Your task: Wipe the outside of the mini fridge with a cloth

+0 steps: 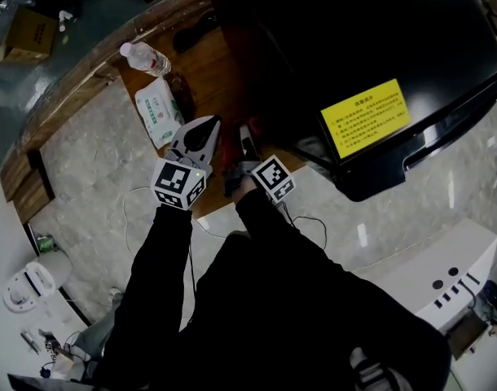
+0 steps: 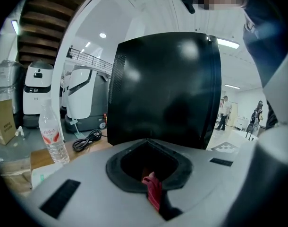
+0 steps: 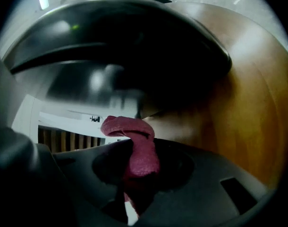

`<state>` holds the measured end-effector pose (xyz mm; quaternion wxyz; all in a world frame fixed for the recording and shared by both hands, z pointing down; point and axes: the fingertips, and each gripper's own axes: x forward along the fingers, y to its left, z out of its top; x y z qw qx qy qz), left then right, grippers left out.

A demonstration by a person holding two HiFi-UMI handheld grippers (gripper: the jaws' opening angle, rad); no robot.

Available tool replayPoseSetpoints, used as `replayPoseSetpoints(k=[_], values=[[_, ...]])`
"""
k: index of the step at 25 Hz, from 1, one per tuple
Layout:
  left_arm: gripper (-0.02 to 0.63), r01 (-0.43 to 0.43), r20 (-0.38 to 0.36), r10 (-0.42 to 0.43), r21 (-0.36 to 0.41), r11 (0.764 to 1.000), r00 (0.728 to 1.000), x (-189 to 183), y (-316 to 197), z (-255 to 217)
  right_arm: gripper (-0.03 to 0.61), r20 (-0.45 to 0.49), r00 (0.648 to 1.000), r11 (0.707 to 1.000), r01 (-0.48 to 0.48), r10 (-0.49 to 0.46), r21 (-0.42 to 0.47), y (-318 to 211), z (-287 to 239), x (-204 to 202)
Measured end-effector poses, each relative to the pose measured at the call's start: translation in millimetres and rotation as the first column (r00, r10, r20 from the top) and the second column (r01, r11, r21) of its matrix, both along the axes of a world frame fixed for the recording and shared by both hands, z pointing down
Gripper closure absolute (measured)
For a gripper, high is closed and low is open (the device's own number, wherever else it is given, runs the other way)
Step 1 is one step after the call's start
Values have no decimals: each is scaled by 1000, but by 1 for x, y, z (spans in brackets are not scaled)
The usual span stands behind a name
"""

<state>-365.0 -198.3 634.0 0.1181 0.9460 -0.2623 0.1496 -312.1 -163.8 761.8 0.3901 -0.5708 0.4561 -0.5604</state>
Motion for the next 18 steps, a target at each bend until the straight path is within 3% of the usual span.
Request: replayPoseSetpoints(k=[3,6,10,13,18], values=[[611,16,-9,-16,26,1000,1000,-13,-6,-22,459,-133,982,989,139,-132,42,-11,-40,-30],[611,39,-39,-36,74,996,999,-34,-21,-55,459,-323,925,961,249,-200,118,-36,-99,-53],[611,48,-99,-37,111,993,994,-63,-47,-95,459,-515,845,932,291,-144,215,-67,-173,-68],[611,47,-142,-27,137,990,989,-87,-66,-123,457,-594,798,921,301,-102,247,-87,-213,-87],[611,2,-187,33,184,983,982,-110,-98,-164,456,-586,810,936,203,4,287,-116,-261,-104]])
